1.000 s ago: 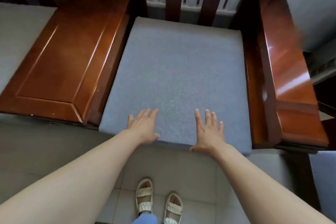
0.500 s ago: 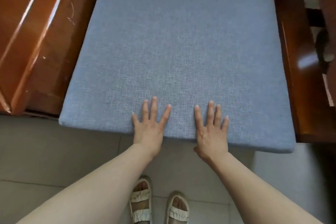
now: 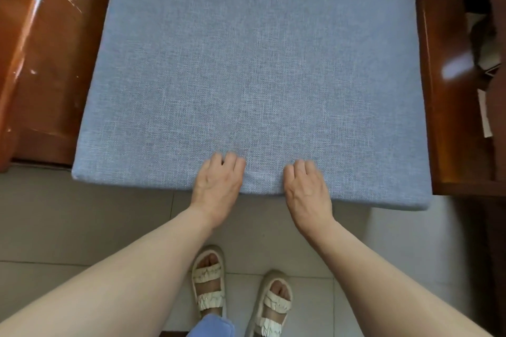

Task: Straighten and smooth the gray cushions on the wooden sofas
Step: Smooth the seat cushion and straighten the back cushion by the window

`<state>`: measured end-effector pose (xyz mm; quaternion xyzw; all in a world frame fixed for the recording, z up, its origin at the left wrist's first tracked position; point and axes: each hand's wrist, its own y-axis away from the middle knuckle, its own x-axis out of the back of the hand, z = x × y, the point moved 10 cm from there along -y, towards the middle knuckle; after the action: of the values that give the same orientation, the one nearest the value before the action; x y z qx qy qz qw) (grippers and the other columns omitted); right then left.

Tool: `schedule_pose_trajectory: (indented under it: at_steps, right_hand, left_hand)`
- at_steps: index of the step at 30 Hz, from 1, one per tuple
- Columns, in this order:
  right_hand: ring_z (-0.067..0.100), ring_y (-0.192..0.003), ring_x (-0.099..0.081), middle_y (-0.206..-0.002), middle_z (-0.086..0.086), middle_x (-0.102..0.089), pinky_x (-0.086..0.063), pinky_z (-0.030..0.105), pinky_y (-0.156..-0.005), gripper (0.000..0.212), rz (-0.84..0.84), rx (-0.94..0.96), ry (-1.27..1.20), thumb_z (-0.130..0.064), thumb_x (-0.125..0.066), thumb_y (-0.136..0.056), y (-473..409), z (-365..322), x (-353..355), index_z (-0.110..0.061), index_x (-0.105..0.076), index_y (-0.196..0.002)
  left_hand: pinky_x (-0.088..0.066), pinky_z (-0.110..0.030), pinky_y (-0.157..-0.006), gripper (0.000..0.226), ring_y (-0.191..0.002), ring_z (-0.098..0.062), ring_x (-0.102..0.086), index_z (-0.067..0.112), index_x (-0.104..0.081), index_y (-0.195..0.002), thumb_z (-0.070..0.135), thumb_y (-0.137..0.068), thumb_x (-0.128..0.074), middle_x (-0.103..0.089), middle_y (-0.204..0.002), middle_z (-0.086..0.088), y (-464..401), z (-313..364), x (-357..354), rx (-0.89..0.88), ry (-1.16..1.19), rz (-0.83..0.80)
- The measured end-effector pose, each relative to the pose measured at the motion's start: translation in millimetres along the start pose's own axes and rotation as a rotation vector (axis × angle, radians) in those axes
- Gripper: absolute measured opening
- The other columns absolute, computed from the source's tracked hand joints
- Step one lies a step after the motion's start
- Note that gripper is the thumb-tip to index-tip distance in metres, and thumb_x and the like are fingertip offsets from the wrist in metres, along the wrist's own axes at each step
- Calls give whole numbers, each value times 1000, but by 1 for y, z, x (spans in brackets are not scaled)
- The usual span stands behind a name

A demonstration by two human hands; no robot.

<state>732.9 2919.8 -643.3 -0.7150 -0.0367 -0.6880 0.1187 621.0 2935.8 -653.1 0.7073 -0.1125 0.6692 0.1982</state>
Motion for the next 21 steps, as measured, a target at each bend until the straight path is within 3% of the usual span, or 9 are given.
schedule_pose_trajectory:
  at_steps: [8, 12, 15, 18, 21]
  right_hand:
    - [24, -57, -50, -63, 8, -49, -43, 31, -50, 24, -104, 70, -28, 1, -31, -71, -6, 0, -8, -10, -51, -67]
    - [23, -55, -50, -60, 8, -49, -42, 30, -49, 27, -162, 162, 4, 1, -31, -71, -5, -6, -13, -12, -54, -64]
    - [22, -53, -51, -58, 7, -50, -40, 27, -45, 27, -225, 194, 20, 0, -32, -70, -5, -8, -15, -12, -55, -61]
    - [23, -45, -51, -53, 7, -50, -32, 22, -36, 15, -294, 232, -1, 2, -59, -59, -4, -12, -17, -11, -54, -56]
    - [25, -41, -52, -51, 9, -51, -27, 20, -33, 31, -313, 172, -5, 8, -78, -44, -5, -7, -15, -9, -54, -56]
  left_hand:
    - [-37, -25, -43, 22, -57, -18, -53, 14, -59, -68, 3, -50, -62, -53, -65, -4, -7, 6, -7, 111, -74, -160]
    - [-37, -22, -49, 26, -66, -14, -57, 19, -60, -78, 8, -58, -73, -57, -74, 1, -5, 6, -10, 202, -98, -231]
    - [-36, -23, -44, 29, -63, -16, -58, 14, -61, -75, 3, -54, -79, -59, -71, -2, -7, 3, -1, 242, -85, -163]
    - [-40, -25, -61, 21, -94, -18, -59, 13, -56, -105, 2, -88, -53, -61, -102, -2, 1, 0, -15, 275, -102, -236]
    - [-34, -29, -67, 24, -104, -22, -55, 10, -51, -113, -1, -96, -38, -58, -112, -5, 2, -1, -15, 286, -77, -228]
